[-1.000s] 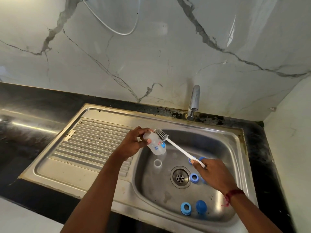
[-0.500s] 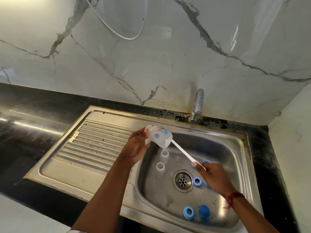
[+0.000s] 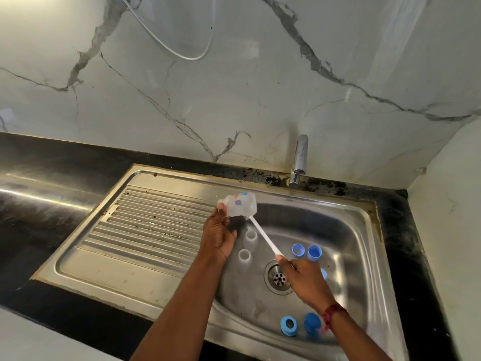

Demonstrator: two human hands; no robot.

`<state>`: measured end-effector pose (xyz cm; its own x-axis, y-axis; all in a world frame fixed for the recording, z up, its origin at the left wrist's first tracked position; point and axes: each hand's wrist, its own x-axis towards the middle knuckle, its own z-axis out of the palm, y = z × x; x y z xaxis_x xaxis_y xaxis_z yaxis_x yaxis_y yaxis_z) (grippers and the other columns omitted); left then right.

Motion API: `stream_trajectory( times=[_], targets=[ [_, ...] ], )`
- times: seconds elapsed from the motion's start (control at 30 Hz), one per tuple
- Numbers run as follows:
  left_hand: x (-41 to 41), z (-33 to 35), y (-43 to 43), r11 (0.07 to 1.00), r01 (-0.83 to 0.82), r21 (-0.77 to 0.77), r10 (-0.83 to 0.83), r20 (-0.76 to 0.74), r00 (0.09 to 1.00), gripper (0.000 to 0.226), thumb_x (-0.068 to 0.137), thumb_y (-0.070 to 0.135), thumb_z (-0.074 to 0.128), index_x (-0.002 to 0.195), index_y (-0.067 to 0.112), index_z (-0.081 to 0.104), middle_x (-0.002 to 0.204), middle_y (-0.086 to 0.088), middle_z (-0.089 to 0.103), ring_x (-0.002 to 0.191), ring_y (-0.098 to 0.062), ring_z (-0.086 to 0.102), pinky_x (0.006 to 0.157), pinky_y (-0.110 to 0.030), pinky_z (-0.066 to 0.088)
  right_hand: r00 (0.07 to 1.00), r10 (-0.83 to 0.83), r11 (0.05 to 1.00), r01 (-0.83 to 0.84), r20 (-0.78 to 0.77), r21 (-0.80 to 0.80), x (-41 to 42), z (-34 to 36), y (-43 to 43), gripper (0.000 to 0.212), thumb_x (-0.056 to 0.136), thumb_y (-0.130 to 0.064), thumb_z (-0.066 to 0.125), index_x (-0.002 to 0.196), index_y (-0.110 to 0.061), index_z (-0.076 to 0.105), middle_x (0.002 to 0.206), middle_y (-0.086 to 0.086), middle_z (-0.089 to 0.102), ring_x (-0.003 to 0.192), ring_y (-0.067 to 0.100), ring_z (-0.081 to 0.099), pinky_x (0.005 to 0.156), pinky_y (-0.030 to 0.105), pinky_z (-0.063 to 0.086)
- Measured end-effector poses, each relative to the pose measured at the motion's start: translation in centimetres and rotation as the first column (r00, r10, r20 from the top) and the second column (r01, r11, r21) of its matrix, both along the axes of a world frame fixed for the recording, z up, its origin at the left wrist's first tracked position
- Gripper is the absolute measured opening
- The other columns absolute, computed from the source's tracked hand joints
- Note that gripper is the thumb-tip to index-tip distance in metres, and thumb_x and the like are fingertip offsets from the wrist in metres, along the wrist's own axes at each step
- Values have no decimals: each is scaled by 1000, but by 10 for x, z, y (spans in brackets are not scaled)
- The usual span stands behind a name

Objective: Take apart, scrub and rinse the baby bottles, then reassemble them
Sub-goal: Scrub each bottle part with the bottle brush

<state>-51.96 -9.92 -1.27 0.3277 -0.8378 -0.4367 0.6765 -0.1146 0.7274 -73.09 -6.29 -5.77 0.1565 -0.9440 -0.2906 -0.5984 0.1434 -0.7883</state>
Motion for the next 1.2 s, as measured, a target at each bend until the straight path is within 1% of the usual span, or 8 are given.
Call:
stream_trajectory(
  times=[0.2, 0.43, 0.57, 0.63, 0.77, 0.93, 1.07, 1.2],
  targets=[
    [12, -5, -8, 999, -38, 23, 36, 78, 996, 13, 100, 32, 54, 100, 24, 65, 73, 8, 72, 84, -17, 60, 78, -35, 42, 999, -27, 999, 26, 34, 37, -1, -1, 0, 59, 93, -60, 49, 56, -16, 40, 46, -6, 37, 46, 9, 34, 52, 25, 34],
    [12, -12, -12, 994, -86, 61, 79, 99, 992, 16, 96, 31, 60, 110, 24, 65, 113, -5, 68, 113, -29, 54, 110, -53, 33, 994, -101, 993, 98, 39, 65, 11, 9, -15, 58, 95, -59, 46, 63, -10, 49, 56, 1, 48, 47, 8, 41, 51, 21, 39],
    [10, -11, -13, 995, -95, 37, 93, 53, 994, 14, 96, 29, 60, 109, 27, 65, 110, -3, 68, 110, -26, 54, 88, -41, 41, 993, -120, 989, 119, 12, 83, 23, 4, -14, 61, 94, -62, 44, 57, -15, 41, 53, -1, 43, 48, 10, 39, 53, 27, 37],
    [11, -11, -11, 993, -112, 31, 110, 46, 993, 17, 97, 28, 59, 114, 27, 63, 113, -3, 68, 111, -26, 55, 87, -41, 40, 989, -149, 982, 147, 13, 123, 29, 1, -11, 62, 93, -65, 44, 56, -16, 41, 52, -2, 43, 50, 12, 40, 54, 31, 37],
    [11, -14, -7, 992, -125, 13, 124, 18, 992, 27, 99, 27, 57, 125, 23, 59, 116, -5, 68, 106, -26, 60, 76, -38, 49, 969, -210, 951, 171, 130, 259, 34, 3, -3, 59, 94, -61, 48, 59, -14, 51, 45, -4, 44, 38, 12, 37, 41, 24, 32],
    [8, -13, -10, 988, -142, -56, 144, 43, 989, 39, 84, 22, 66, 122, 15, 61, 117, -11, 69, 102, -26, 67, 68, -32, 61, 984, -131, 969, 102, 118, 225, 42, 2, 8, 59, 94, -61, 47, 58, -15, 51, 49, -2, 48, 39, 11, 39, 40, 21, 32],
    [10, -24, -10, 985, -158, -63, 164, 109, 980, 25, 90, 8, 63, 114, 12, 63, 123, -17, 66, 118, -35, 62, 87, -36, 58, 999, -31, 989, 26, 27, 148, 41, -3, 10, 57, 92, -64, 46, 60, -17, 51, 55, 0, 50, 49, 12, 42, 51, 29, 38],
    [12, -31, -9, 987, -157, -21, 158, 194, 968, 33, 93, 3, 62, 126, 1, 58, 128, -22, 63, 121, -38, 60, 89, -35, 56, 996, 55, 993, -47, -70, 110, 35, -5, 9, 58, 93, -65, 44, 60, -16, 48, 57, -1, 49, 53, 11, 43, 55, 28, 37]
  ],
)
